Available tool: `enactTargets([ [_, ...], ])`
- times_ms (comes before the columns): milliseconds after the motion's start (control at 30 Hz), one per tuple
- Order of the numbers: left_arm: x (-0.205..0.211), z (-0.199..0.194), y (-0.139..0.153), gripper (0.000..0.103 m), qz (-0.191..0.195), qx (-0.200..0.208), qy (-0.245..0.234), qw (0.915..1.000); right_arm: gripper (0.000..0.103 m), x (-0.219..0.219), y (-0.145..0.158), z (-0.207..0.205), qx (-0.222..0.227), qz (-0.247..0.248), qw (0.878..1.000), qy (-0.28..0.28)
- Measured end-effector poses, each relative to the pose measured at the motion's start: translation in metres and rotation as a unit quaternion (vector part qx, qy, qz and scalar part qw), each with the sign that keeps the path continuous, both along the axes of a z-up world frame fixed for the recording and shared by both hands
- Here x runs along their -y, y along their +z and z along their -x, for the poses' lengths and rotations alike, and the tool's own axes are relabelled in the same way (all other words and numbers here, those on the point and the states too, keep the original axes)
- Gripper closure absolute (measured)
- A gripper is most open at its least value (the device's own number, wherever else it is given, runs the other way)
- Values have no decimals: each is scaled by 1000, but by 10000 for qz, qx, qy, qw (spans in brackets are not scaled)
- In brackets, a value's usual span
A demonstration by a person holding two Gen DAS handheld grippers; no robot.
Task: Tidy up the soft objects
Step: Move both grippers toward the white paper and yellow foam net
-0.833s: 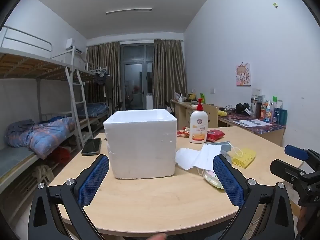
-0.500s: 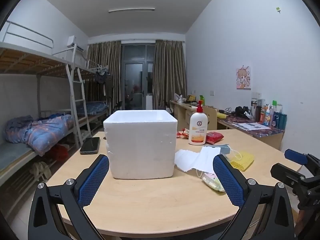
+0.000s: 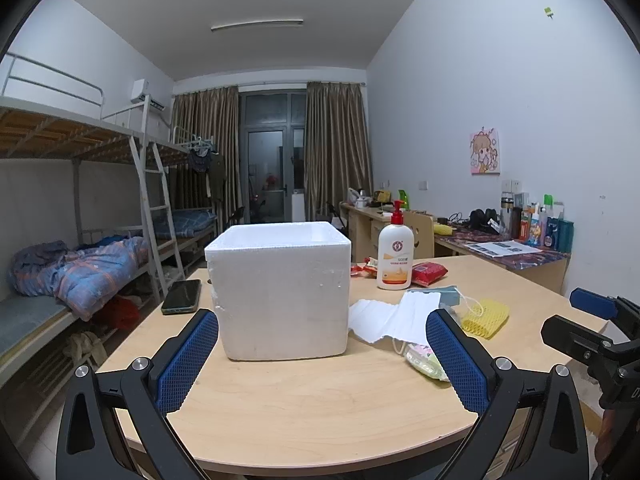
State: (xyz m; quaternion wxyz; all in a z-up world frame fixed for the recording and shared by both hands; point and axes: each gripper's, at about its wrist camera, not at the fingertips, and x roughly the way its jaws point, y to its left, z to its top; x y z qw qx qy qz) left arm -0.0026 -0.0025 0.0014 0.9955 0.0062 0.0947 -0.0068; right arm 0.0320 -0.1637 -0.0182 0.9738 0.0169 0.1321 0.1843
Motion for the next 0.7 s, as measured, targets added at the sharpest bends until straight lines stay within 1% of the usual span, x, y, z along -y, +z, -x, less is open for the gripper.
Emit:
enactTargets([
  [700,0,1,1,0,-43,9,-44,10000,0,-3,-1,0,17,37,10000,10],
])
